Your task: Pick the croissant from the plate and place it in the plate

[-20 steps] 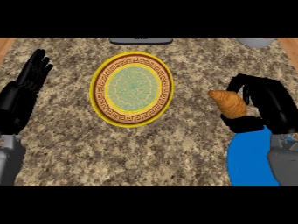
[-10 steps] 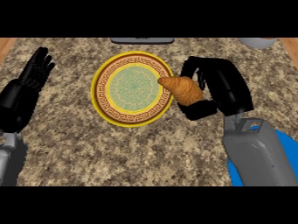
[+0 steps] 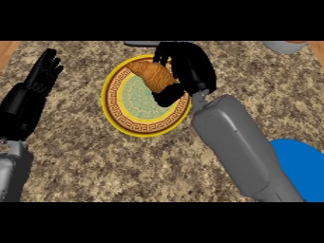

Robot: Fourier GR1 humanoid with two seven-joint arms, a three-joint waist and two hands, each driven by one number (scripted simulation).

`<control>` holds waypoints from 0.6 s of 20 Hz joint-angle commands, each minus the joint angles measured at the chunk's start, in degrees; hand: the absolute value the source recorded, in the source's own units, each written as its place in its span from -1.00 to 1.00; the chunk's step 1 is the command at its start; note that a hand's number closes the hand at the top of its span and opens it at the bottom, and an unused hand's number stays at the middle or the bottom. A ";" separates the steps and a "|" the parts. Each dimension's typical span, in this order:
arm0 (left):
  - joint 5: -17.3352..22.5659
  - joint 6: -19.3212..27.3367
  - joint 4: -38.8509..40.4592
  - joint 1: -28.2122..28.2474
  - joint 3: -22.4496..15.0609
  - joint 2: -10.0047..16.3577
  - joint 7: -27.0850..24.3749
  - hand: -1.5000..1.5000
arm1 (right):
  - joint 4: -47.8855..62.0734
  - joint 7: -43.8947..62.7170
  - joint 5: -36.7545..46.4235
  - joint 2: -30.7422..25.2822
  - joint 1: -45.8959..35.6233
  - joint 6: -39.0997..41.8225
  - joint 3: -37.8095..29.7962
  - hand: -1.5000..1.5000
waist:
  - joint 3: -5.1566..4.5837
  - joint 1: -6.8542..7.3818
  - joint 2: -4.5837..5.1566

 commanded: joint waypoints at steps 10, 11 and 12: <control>-0.94 -0.34 0.77 -3.10 -1.53 -1.94 0.24 0.00 | 34.93 -2.68 -9.41 0.48 -16.86 -15.15 12.49 1.00 | -0.03 3.41 0.85; 0.05 -0.93 0.47 -3.02 -0.71 -1.47 1.01 0.00 | 36.09 -6.08 -12.86 0.48 -14.58 -14.92 12.12 1.00 | 0.00 2.90 0.75; 0.34 -1.12 0.78 -5.67 -0.31 -0.62 3.15 0.00 | 35.48 -5.15 -15.38 0.48 -12.48 -19.54 12.18 1.00 | 0.02 3.69 0.98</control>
